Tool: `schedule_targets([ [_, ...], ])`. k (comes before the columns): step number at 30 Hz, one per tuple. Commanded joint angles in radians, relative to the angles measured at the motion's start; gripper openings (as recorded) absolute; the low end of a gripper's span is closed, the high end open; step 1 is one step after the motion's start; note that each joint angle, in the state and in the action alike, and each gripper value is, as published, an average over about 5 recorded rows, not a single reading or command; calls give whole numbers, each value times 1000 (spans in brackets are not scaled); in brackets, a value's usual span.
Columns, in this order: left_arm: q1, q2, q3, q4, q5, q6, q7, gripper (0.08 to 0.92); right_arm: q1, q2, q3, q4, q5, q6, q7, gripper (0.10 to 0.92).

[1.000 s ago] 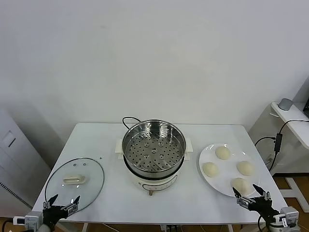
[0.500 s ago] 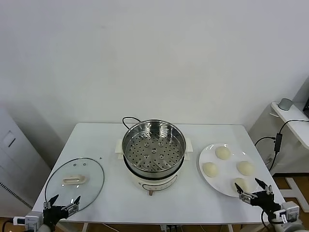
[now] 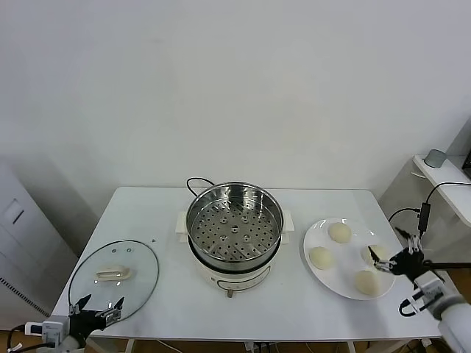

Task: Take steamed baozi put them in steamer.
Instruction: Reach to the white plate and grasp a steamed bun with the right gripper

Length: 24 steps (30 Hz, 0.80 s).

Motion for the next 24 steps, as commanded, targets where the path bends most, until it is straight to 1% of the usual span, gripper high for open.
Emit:
schedule_targets([
  [1,-46,9,16,7,17,34,9,823,243,-139,-93,-155,-185,55,-230,823],
  [5,-62,8,19,8,18,66,16,823,390,-192,-211,-218,-166,90,-367,823],
  [9,-74,5,15,8,17,95,44,823,585,-236,-400,-296,-85,103,-520,823],
  [14,-80,-3,13,7,17,110,54,823,836,-253,-623,-401,-39,110,-703,823],
  [19,-85,-7,11,6,17,117,55,823,1120,-236,-889,-521,-31,144,-870,823],
  [24,-91,-8,10,6,18,122,57,823,1306,-158,-1055,-658,-75,220,-947,823],
])
